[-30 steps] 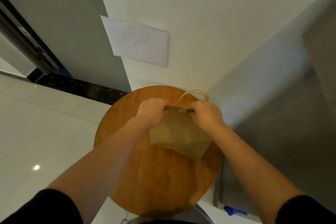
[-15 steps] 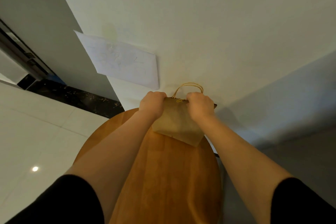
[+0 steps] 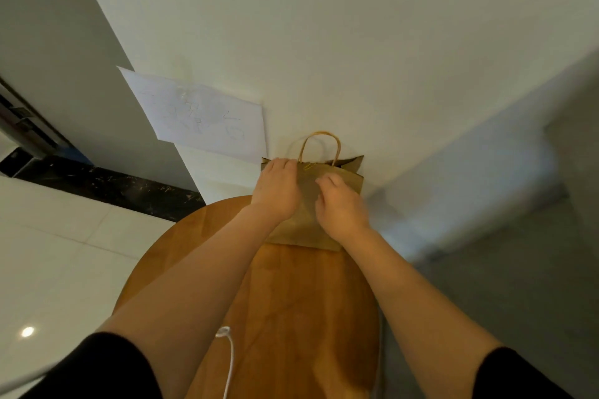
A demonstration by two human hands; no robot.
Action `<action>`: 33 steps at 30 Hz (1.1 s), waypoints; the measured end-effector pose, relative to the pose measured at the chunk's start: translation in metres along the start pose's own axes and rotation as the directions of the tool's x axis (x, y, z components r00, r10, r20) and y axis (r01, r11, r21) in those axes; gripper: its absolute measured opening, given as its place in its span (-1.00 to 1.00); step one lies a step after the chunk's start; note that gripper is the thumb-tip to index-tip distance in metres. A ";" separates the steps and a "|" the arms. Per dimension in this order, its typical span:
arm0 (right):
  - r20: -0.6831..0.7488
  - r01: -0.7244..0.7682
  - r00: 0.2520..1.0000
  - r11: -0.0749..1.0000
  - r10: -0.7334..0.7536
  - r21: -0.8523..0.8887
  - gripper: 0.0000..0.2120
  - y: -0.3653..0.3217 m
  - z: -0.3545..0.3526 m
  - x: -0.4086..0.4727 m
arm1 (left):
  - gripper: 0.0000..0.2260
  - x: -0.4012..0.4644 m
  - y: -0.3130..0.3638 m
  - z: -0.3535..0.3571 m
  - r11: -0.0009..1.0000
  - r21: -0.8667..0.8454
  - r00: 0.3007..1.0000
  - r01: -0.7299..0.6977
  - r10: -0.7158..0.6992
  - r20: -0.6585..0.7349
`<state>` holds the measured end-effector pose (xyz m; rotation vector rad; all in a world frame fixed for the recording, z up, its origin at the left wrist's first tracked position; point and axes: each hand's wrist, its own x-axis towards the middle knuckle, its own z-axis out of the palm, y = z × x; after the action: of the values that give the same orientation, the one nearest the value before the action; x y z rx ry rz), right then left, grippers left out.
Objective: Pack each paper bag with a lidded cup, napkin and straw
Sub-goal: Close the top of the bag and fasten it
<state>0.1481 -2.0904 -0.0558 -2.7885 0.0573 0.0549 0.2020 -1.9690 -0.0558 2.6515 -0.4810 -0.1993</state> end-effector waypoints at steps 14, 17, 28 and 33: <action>-0.168 -0.311 0.935 0.950 0.312 0.035 -0.82 -0.062 -0.089 -0.201 | -0.75 -0.169 0.109 -0.068 0.919 -0.251 0.946 -0.302 0.321 0.037; -0.188 -0.358 0.914 0.933 0.359 0.042 -0.81 -0.066 -0.107 -0.251 | -0.77 -0.210 0.138 -0.073 0.895 -0.142 0.898 -0.422 0.434 0.071; -0.234 -0.442 0.866 0.895 0.443 0.060 -0.88 -0.073 -0.142 -0.412 | -0.79 -0.345 0.198 -0.079 0.833 0.048 0.828 -0.551 0.539 0.151; -0.231 -0.487 0.836 0.867 0.497 0.103 -0.83 -0.048 -0.156 -0.521 | -0.80 -0.424 0.245 -0.065 0.835 -0.033 0.824 -0.549 0.547 0.147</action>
<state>-0.3651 -2.0823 0.1308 -2.6467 0.8322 -0.1715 -0.2519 -1.9963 0.1371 2.3914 -1.2717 -0.2157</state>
